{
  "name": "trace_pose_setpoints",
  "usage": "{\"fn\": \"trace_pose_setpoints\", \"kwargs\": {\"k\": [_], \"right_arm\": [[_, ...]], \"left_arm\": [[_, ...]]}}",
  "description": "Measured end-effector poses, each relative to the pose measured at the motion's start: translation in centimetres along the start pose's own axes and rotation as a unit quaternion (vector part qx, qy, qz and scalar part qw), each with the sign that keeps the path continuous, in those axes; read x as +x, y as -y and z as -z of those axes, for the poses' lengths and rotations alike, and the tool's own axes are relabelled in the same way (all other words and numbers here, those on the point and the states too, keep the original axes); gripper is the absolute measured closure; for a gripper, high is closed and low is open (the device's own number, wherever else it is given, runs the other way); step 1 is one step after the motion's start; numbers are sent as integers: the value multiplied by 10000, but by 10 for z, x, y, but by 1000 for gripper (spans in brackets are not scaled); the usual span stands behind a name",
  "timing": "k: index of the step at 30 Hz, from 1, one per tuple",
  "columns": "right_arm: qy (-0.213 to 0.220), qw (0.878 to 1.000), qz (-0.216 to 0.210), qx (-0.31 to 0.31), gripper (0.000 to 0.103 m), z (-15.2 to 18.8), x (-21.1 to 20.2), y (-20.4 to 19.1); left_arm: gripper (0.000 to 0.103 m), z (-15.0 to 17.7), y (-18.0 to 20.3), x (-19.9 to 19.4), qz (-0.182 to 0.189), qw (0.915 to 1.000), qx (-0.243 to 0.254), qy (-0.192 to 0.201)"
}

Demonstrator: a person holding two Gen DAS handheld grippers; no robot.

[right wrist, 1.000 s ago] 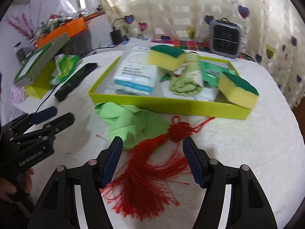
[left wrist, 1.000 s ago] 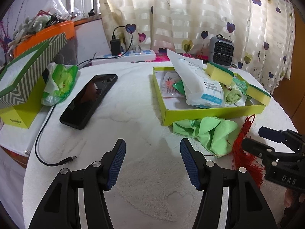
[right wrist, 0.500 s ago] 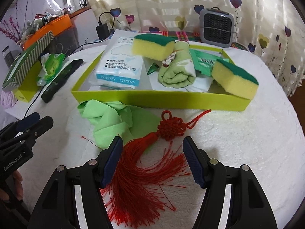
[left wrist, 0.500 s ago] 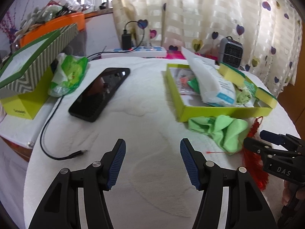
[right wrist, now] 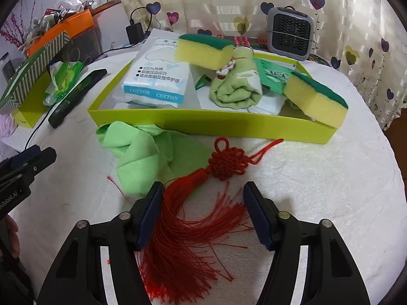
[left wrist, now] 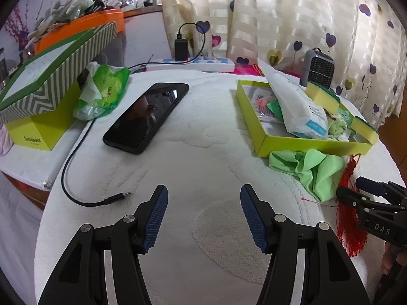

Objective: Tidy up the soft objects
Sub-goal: 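Open both grippers and move them back from the box lid, then grasp the red tassel knot with the right gripper while the left grasps the light green cloth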

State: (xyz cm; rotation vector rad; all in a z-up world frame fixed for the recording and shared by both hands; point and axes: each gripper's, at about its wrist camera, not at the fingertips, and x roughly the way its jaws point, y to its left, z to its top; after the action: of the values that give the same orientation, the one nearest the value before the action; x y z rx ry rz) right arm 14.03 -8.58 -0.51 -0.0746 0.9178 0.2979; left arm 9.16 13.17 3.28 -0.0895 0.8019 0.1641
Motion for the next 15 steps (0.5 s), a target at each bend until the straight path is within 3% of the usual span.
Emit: {"fn": "trace_pose_setpoints", "kwargs": {"k": [8, 15], "right_arm": [[-54, 9997, 214, 42, 46, 6, -9, 13], [-85, 9974, 633, 344, 46, 17, -22, 53]], "left_arm": [[44, 1, 4, -3, 123, 9999, 33, -2], [44, 1, 9, -2, 264, 9996, 58, -35]]}}
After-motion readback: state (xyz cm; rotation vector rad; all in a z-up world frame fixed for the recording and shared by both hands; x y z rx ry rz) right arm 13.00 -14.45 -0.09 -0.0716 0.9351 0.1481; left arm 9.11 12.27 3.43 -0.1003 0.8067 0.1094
